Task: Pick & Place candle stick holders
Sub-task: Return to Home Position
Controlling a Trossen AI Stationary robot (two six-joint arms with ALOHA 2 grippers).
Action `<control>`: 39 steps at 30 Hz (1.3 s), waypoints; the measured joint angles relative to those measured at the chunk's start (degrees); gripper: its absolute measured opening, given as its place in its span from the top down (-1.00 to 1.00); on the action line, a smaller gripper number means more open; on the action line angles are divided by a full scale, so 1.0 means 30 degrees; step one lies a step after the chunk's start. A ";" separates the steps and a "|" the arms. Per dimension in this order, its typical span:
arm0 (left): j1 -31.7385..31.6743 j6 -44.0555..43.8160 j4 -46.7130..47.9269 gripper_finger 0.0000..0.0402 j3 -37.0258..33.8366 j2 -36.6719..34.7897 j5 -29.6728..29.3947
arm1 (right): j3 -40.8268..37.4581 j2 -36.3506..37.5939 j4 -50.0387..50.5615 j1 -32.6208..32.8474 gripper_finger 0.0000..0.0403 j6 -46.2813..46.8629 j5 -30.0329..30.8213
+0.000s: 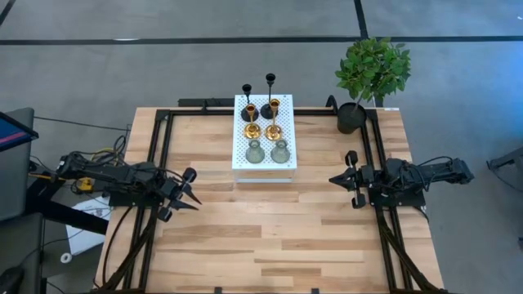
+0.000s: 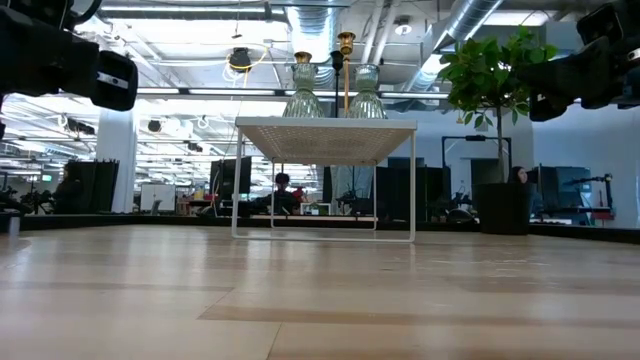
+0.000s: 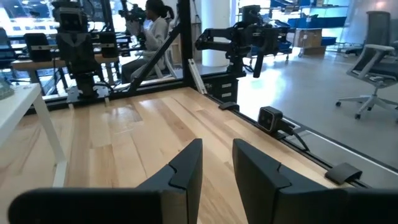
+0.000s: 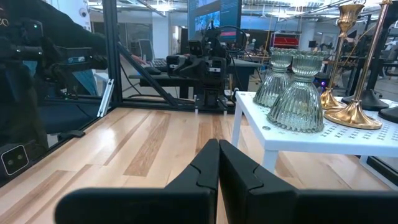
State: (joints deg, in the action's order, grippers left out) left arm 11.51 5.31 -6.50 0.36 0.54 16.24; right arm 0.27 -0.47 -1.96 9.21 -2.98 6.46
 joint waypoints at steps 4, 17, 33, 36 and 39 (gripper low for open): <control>0.0000 -0.0020 0.0000 0.56 0.0000 0.0000 -0.1927 | 0.0000 0.0000 0.0000 0.0000 1.00 0.0000 0.0000; -0.0007 -0.0012 0.0000 0.56 0.0000 0.0000 -0.7429 | 0.0000 0.0000 0.0005 0.0000 1.00 0.0000 0.0000; -0.0007 -0.0007 0.0000 0.56 0.0000 0.0000 -0.7472 | 0.0000 0.0000 0.0005 0.0015 1.00 0.0000 0.0000; -0.0007 -0.0005 0.0000 0.56 0.0000 0.0000 -0.7472 | 0.0000 0.0000 0.0004 0.0015 1.00 0.0000 0.0000; -0.0007 -0.0005 0.0000 0.56 0.0000 0.0000 -0.7472 | 0.0000 0.0000 0.0003 0.0015 1.00 0.0000 0.0000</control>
State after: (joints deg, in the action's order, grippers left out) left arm 11.49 5.30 -6.50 0.36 0.54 -6.17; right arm 0.27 -0.47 -1.95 9.26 -2.98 6.46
